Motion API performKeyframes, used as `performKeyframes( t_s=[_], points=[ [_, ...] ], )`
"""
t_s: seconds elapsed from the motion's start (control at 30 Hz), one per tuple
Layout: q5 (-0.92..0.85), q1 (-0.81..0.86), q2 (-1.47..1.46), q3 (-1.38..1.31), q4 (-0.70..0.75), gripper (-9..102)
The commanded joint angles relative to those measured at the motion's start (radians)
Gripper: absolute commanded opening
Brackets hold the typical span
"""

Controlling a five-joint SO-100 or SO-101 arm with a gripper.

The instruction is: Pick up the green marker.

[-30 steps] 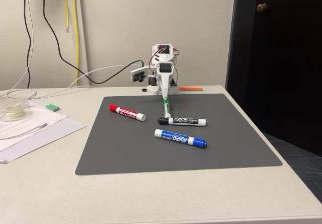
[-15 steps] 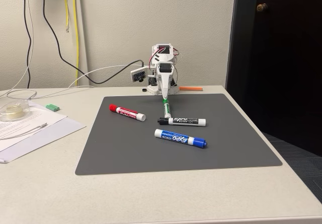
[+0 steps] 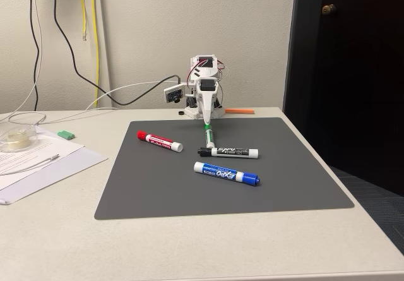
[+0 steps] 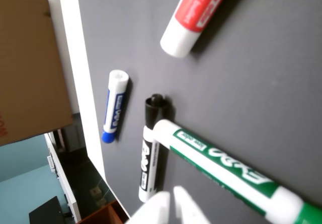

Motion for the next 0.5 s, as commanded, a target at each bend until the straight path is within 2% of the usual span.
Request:
performKeyframes(
  t_s=[0.0, 0.3, 0.47],
  points=[
    [0.0, 0.003, 0.009, -0.006, 0.003, 0],
    [-0.005, 0.003, 0.009, -0.006, 0.003, 0],
    [-0.181, 0.003, 0.009, -0.018, -0.087, 0]
  ],
)
